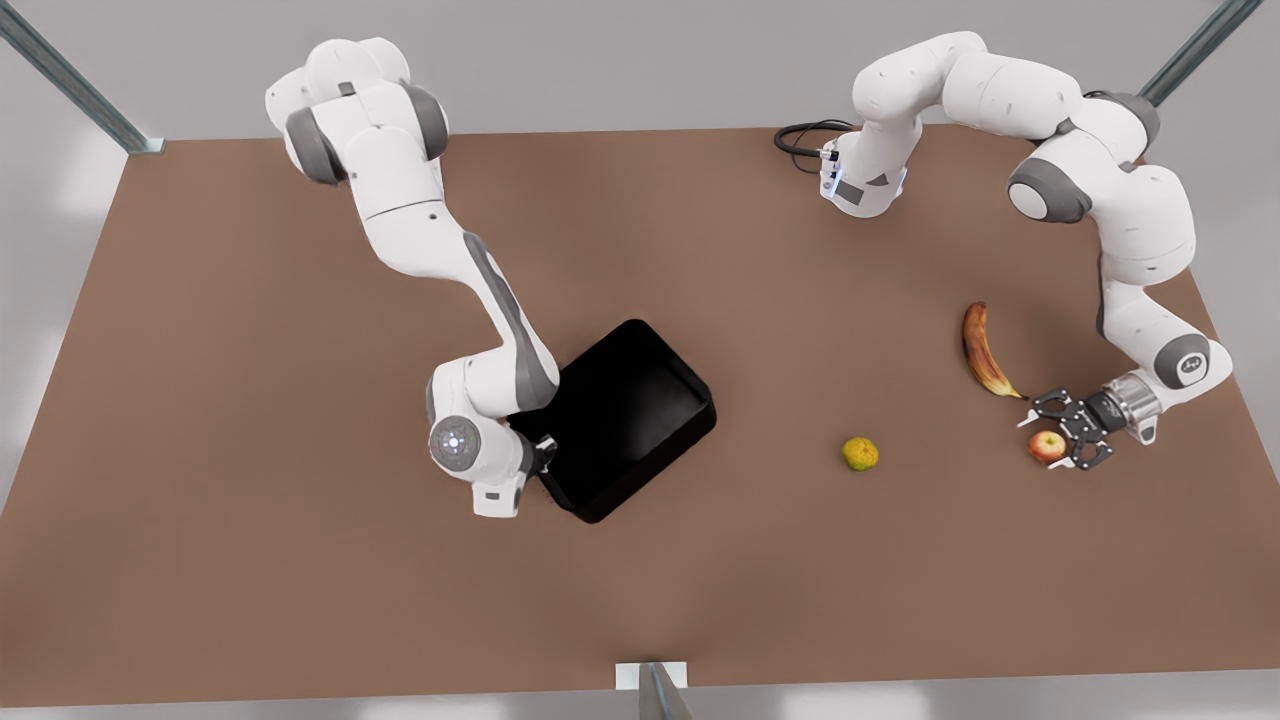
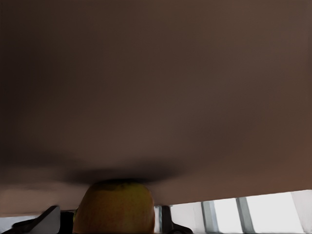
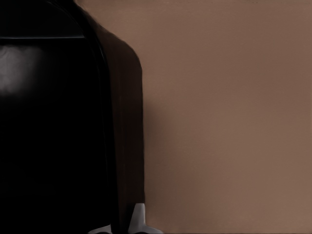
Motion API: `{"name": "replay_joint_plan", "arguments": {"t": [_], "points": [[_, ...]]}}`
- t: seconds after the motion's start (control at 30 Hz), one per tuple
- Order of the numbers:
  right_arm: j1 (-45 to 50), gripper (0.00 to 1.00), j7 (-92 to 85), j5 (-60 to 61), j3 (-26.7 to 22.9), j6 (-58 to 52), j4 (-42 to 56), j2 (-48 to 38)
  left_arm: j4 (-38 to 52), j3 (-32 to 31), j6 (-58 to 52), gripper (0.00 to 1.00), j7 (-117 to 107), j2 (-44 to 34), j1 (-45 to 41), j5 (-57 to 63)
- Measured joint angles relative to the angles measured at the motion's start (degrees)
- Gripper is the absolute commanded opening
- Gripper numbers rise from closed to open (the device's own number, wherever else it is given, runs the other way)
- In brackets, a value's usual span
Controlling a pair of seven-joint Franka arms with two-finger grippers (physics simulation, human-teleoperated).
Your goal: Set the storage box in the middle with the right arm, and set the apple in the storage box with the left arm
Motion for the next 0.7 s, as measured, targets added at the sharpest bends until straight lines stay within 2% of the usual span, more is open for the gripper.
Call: {"name": "replay_joint_plan", "arguments": {"t": [0.07,0.1,0.13,0.43,0.5,0.57,0.6,0.63,0.7], "points": [[0.45,0.24,0.29,1.00,0.71,1.84,0.00,0.85,-0.53,0.02,0.36,1.00,-0.04,0.00,0.08,-1.05],[0.47,0.74,0.38,0.90,0.71,1.86,0.02,0.87,-0.76,0.05,0.42,1.00,-0.04,0.00,0.08,-1.63],[0.46,1.00,0.46,0.92,0.71,2.29,-0.08,0.80,-0.79,0.05,0.41,1.00,-0.04,0.00,0.58,-2.18],[0.30,1.00,-0.30,0.97,0.24,1.50,0.09,-0.53,-1.32,-0.04,-0.25,1.00,-2.41,0.00,0.87,-4.93],[-0.37,1.00,-0.15,0.98,-1.88,-5.58,0.17,-4.96,-1.32,-0.04,-0.25,0.99,-2.41,0.00,0.87,-5.16],[-5.23,1.00,-0.11,-0.04,-3.21,-16.79,0.41,-11.49,-1.24,-0.04,-0.17,0.81,-2.24,0.01,0.87,-5.33],[-6.68,1.00,-0.21,-1.26,-4.55,-19.66,0.39,-14.35,-1.24,-0.04,-0.16,0.78,-2.24,0.00,0.87,-5.39],[-10.10,1.00,-0.22,-6.80,-4.68,-24.14,0.27,-19.45,-1.24,-0.04,-0.02,0.67,-2.24,0.00,0.87,-5.43],[-16.29,1.00,-0.22,-16.00,-4.69,-32.06,-0.53,-29.59,-1.24,-0.04,0.02,0.64,-2.24,0.04,0.87,-5.49]]}}
